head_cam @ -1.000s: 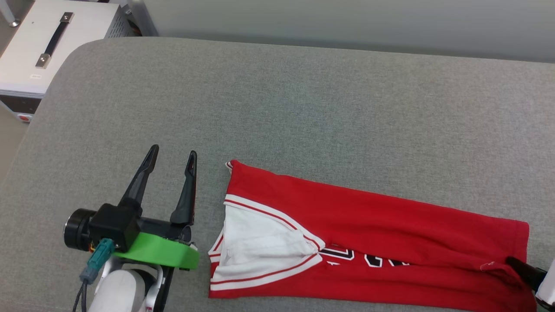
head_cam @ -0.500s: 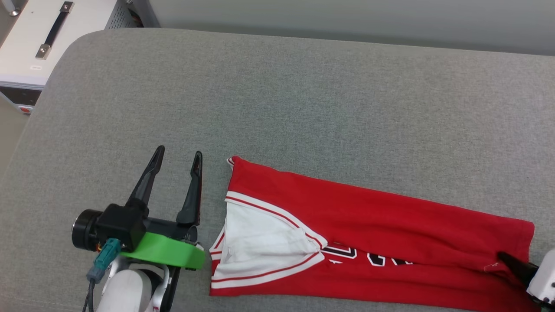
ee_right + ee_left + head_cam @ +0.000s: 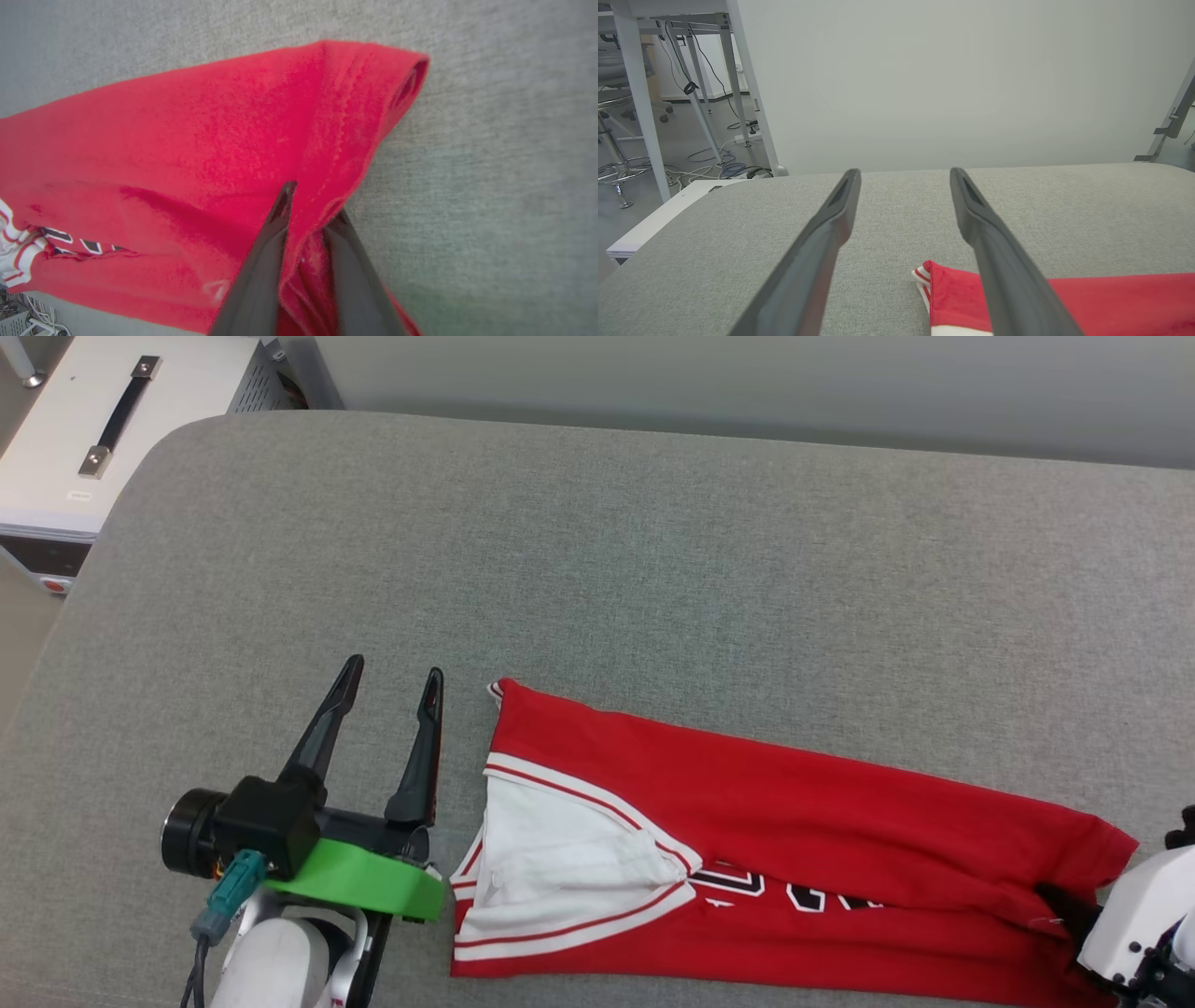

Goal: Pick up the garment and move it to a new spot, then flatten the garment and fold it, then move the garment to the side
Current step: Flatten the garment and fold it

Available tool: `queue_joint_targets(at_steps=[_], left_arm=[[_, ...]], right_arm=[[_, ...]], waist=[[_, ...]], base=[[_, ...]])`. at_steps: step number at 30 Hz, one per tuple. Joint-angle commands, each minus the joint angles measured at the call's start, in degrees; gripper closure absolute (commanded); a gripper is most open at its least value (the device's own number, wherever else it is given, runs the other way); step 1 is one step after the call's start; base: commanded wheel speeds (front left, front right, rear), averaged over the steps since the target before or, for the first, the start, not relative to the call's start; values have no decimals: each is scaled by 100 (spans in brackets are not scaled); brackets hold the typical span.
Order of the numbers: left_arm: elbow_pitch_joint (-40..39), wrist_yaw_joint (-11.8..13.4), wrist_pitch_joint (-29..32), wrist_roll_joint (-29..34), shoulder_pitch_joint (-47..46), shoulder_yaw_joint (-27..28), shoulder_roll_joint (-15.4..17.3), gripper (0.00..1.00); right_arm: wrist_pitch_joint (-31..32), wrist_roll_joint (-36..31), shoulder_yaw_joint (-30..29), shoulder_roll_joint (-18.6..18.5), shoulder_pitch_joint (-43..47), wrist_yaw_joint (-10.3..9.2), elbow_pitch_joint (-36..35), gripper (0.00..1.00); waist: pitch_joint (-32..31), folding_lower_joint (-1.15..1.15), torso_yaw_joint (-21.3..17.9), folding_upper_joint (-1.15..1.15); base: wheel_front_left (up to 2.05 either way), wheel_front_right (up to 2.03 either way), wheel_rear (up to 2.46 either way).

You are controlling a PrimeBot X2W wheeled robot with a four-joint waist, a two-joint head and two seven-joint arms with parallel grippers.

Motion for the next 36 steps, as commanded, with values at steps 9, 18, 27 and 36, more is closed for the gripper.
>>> queue_joint_targets(at_steps=[9, 18, 27, 36], left_arm=[[81, -15, -32, -60, 54, -30, 64, 0], [93, -15, -32, -91, 104, -31, 66, 0], [146, -15, -33, -131, 170, -71, 71, 0], [166, -15, -33, -142, 376, 4, 14, 0]], right_arm=[[-572, 125, 138, -228, 10, 3, 246, 100], [-903, -292, -159, -776, 16, 3, 428, 100], [-1024, -843, -599, -990, -77, 3, 649, 100], [-820, -591, -219, -784, 224, 3, 4, 100]], waist=[[-166, 0, -41, 0], [-267, 0, -80, 0], [-422, 0, -116, 0], [-737, 0, -255, 0]], base=[[0, 0, 0], [0, 0, 0], [0, 0, 0], [0, 0, 0]])
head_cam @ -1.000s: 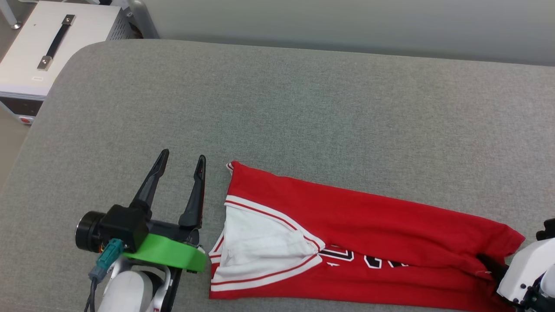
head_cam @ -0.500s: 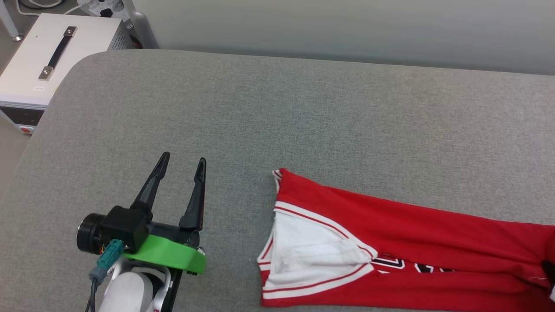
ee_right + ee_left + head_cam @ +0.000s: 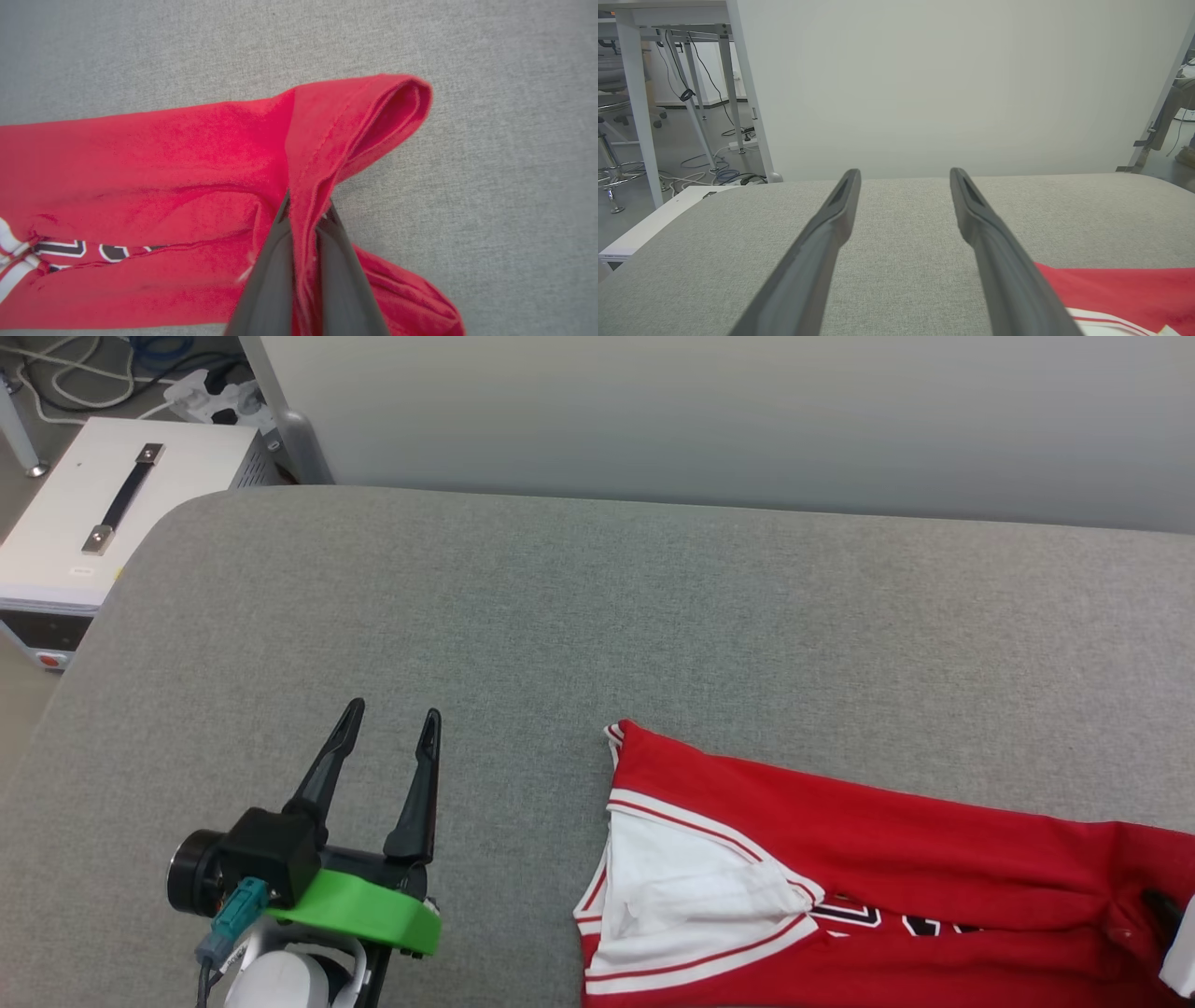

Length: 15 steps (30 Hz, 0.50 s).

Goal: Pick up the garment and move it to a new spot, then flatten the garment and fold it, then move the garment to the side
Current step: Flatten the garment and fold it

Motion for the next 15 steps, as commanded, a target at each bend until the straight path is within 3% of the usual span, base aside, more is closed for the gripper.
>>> queue_joint_targets(at_steps=[1, 10, 15], left_arm=[[-1, -15, -33, -35, 103, 10, -3, 0], [-39, -15, -33, -70, 137, 61, -71, 0], [-39, -15, -33, -84, 155, 93, -98, 0]], right_arm=[[64, 97, 56, 83, 131, -6, -160, 100], [436, 358, 314, 452, 564, -6, -1376, 100], [657, 503, 453, 943, 648, -6, -1917, 100]], waist=[[-103, 0, -68, 0], [-159, 0, -59, 0], [-136, 0, 16, 0]], base=[[0, 0, 0], [0, 0, 0], [0, 0, 0]])
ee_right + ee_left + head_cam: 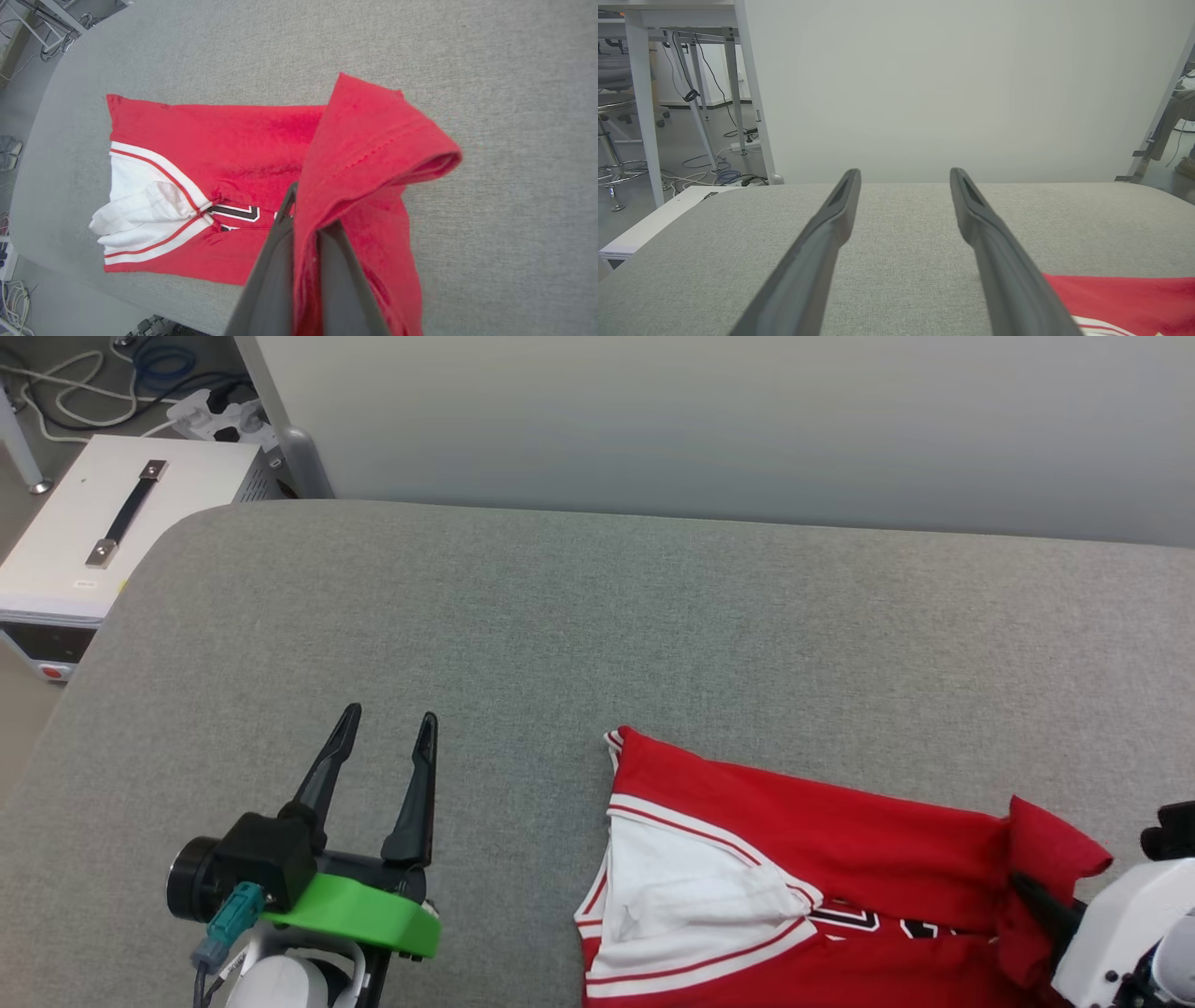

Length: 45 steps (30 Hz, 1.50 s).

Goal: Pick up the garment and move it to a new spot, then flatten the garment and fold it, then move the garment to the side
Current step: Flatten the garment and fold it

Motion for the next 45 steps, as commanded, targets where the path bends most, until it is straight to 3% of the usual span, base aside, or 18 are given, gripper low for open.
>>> queue_joint_targets(at_steps=[1, 6, 11, 19, 24, 35, 36, 37, 45], left_arm=[[-20, -15, -33, -34, 85, 33, -43, 0], [-15, -15, -33, -48, 67, 60, -48, 0], [-9, -15, -33, -64, 39, 83, -30, 0], [17, -15, -33, -83, 20, 96, 12, 0], [25, -15, -33, -90, 5, 93, 21, 0], [53, -15, -33, -98, -23, 62, 15, 0], [56, -15, -33, -99, -24, 61, 15, 0], [62, -15, -33, -101, -25, 58, 16, 0], [125, -15, -33, -106, -9, 63, 25, 0]], right_arm=[[46, 35, 61, 123, 70, -5, -121, 100], [156, 146, 305, 650, 26, -5, -395, 100], [-33, 333, 663, 918, -100, -5, -395, 100], [-1063, 1337, 1620, 958, -312, -5, 210, 100], [-1673, 1558, 2117, 958, -602, -5, 716, 100], [-2351, 1234, 2571, 959, -1240, -5, 2105, 100], [-2381, 1210, 2602, 959, -1275, -5, 2181, 69], [-2425, 1179, 2639, 959, -1315, -5, 2267, 0], [-2567, 1677, 3256, 959, -1528, -5, 2272, 0]], waist=[[15, 0, 36, 0], [43, 0, 144, 0], [48, 0, 244, 0], [33, 0, 367, 0], [36, 0, 437, 0], [93, 0, 600, 0], [98, 0, 609, 0], [99, 0, 621, 0], [47, 0, 651, 0]], base=[[0, 0, 0], [0, 0, 0], [0, 0, 0], [0, 0, 0], [0, 0, 0], [0, 0, 0], [0, 0, 0], [0, 0, 0], [0, 0, 0]])
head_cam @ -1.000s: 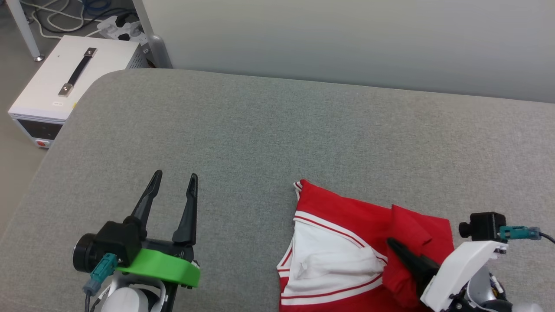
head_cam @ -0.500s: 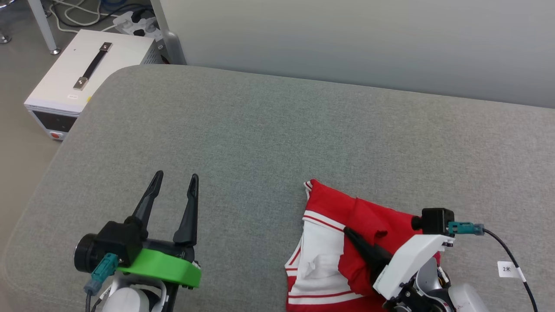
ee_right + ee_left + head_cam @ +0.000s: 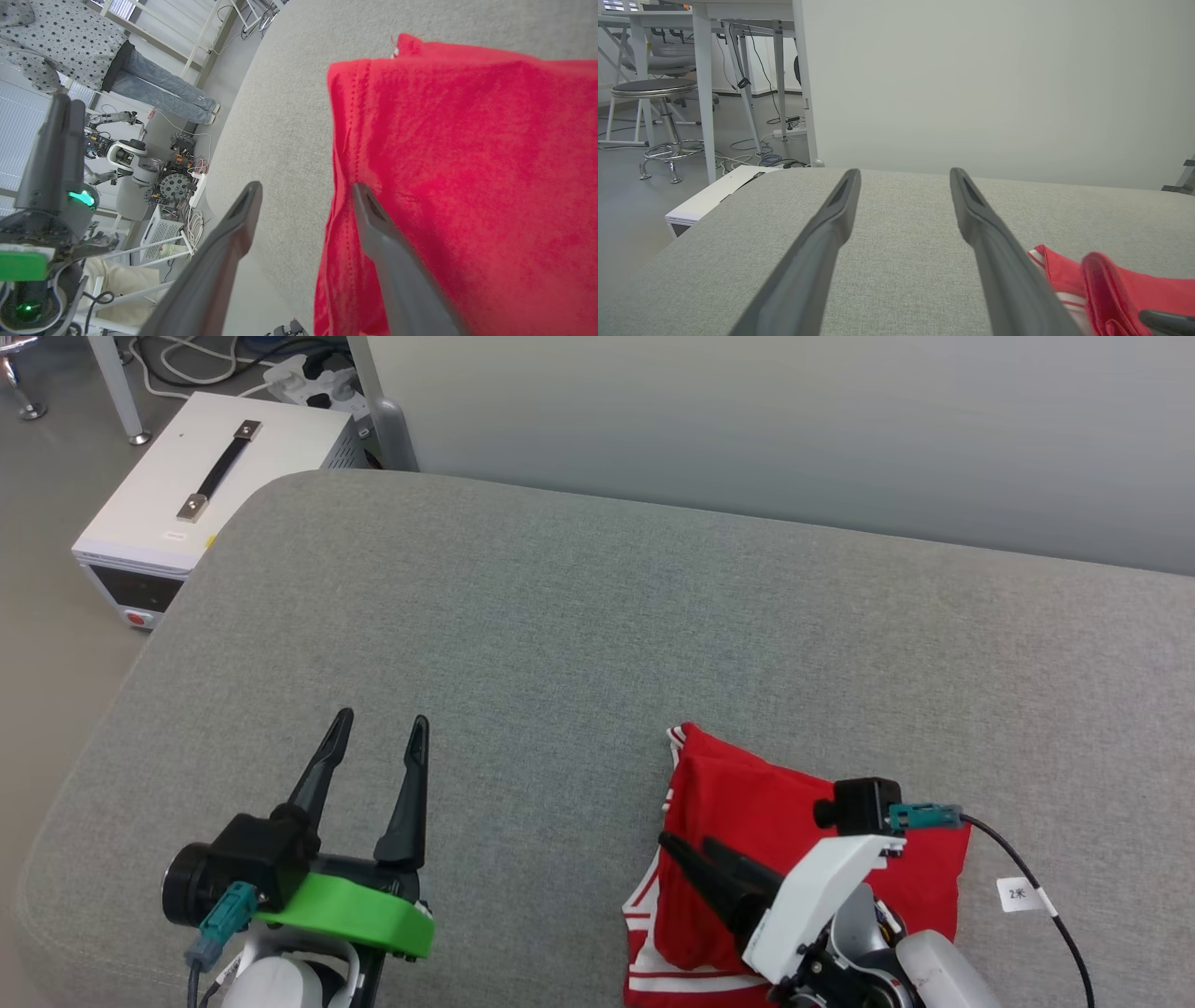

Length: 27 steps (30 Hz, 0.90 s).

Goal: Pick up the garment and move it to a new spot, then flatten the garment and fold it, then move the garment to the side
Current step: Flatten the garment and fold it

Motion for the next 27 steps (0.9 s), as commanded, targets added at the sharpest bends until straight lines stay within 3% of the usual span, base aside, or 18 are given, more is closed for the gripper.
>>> queue_joint_targets(at_steps=[1, 10, 16, 21, 27], left_arm=[[35, -15, -33, -31, -2, 0, 18, 0], [49, -15, -33, -18, 53, -24, 18, 0], [32, -15, -33, -28, 102, -66, 24, 0], [6, -15, -33, -44, 103, -123, 23, 0], [-17, -15, -33, -153, 129, -189, -20, 0]], right_arm=[[-43, 185, 145, -7, -122, -4, -96, 0], [-13, 133, 557, -7, -353, -4, -264, 0], [8, -947, 136, -20, -599, -4, -362, 0], [-154, -2233, -95, -486, -829, -4, -730, 0], [-769, -3124, -427, -1245, -793, -4, -1126, 0]], waist=[[-27, 0, -4, 0], [-157, 0, -80, 0], [-221, 0, -205, 0], [-261, 0, -345, 0], [-295, 0, -520, 0]], base=[[0, 0, 0], [0, 0, 0], [0, 0, 0], [0, 0, 0], [0, 0, 0]])
